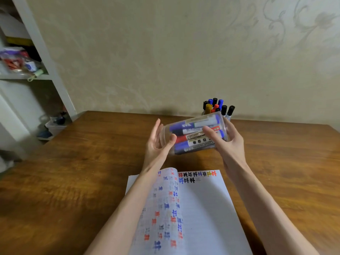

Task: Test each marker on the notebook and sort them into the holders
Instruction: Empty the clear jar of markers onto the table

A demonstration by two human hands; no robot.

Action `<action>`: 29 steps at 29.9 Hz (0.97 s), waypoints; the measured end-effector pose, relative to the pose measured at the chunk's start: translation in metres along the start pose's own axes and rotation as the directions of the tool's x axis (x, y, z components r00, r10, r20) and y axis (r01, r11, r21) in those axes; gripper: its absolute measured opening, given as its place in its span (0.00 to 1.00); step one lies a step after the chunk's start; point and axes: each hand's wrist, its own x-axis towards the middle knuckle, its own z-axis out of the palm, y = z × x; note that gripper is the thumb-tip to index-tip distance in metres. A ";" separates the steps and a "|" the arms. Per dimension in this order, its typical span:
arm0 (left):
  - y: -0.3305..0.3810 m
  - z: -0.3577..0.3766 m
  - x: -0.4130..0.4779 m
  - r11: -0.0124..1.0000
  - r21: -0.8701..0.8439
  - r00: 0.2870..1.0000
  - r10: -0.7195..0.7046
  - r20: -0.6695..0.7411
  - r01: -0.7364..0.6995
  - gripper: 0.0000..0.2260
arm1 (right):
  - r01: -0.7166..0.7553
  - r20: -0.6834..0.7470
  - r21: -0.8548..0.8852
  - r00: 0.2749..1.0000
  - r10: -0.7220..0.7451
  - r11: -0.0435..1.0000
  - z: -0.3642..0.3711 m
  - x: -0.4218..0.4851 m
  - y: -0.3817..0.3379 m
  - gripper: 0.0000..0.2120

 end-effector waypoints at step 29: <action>-0.035 -0.016 0.012 0.929 0.369 0.998 -0.012 -0.065 0.035 0.33 | 0.338 0.141 -0.377 0.941 -0.307 0.863 0.017 0.051 -0.053 0.45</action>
